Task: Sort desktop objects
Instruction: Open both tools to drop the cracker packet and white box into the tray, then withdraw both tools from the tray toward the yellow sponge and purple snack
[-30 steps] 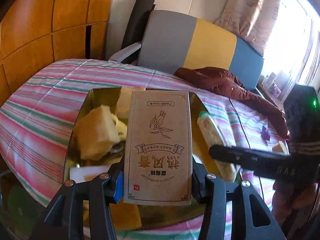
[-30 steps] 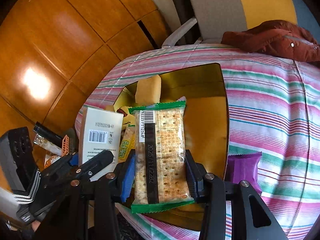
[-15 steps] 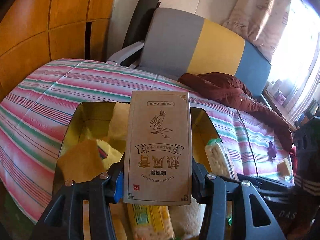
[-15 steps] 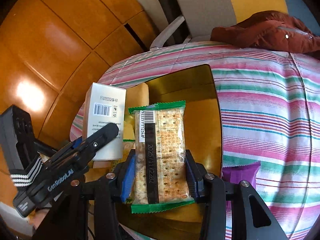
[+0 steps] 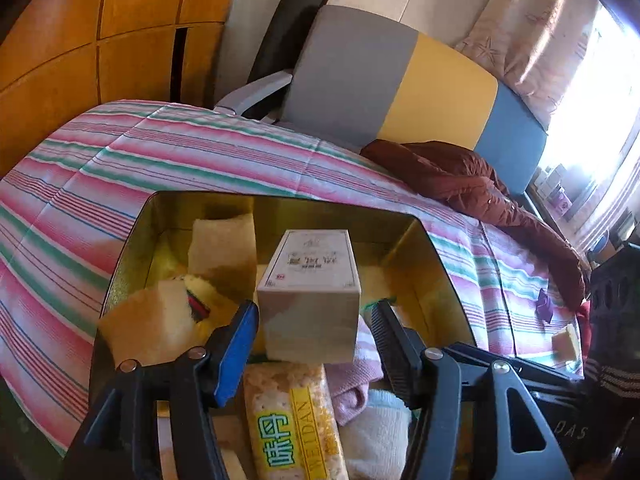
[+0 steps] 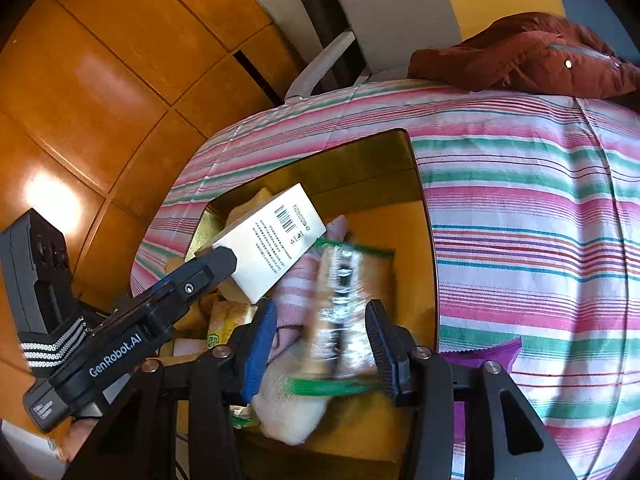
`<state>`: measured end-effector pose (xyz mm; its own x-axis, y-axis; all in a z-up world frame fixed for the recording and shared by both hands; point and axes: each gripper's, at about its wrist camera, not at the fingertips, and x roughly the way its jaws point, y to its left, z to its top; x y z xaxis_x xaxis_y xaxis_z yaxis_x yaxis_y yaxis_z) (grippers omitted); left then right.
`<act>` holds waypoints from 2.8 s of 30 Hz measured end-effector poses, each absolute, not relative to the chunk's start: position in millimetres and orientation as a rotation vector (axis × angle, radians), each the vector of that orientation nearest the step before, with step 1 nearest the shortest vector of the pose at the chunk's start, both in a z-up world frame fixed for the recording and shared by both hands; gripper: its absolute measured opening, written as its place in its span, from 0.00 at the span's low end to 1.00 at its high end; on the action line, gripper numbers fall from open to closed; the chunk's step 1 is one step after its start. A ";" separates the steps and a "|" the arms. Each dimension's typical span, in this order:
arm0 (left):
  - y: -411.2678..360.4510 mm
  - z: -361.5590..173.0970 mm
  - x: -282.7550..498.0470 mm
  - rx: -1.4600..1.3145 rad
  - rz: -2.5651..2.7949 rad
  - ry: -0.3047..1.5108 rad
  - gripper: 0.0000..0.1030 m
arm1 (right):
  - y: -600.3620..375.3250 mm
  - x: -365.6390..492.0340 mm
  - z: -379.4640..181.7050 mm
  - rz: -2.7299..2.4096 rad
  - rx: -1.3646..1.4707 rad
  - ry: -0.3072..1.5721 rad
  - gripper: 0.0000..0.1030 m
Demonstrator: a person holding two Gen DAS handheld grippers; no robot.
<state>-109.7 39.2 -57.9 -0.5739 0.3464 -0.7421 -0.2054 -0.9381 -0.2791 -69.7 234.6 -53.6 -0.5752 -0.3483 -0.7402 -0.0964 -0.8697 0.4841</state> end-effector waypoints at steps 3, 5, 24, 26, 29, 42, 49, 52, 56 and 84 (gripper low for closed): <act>39.0 -57.7 -103.3 -1.232 2.534 -0.200 0.58 | 233.4 -66.3 -54.3 -2.558 1.368 -0.730 0.46; 40.8 -55.7 -97.7 -1.216 2.545 -0.169 0.57 | 233.3 -65.6 -55.4 -2.557 1.368 -0.730 0.46; 39.3 -18.6 -42.5 -1.070 2.643 -0.002 0.58 | 222.9 -28.7 -36.0 -2.670 1.318 -0.598 0.55; 40.7 -16.8 -38.6 -1.062 2.638 0.007 0.58 | 222.7 -24.0 -32.3 -2.683 1.305 -0.584 0.55; 43.5 -15.5 -33.2 -1.057 2.630 0.019 0.58 | 225.2 -18.3 -28.7 -2.695 1.294 -0.583 0.56; 71.0 -9.9 -15.0 -1.023 2.557 0.083 0.58 | 261.1 15.9 -25.5 -2.774 1.292 -0.638 0.59; 89.9 -10.0 -7.4 -1.012 2.500 0.121 0.58 | 299.5 38.7 -30.1 -2.829 1.319 -0.729 0.61; 99.5 -11.0 -3.0 -1.010 2.470 0.142 0.58 | 316.3 49.6 -34.8 -2.849 1.336 -0.780 0.63; 111.8 -12.1 2.6 -1.003 2.436 0.165 0.58 | 333.9 62.0 -41.0 -2.862 1.361 -0.838 0.65; 181.8 -18.9 12.1 -1.008 2.248 0.262 0.58 | 458.7 140.7 -41.3 -3.061 1.434 -1.152 0.75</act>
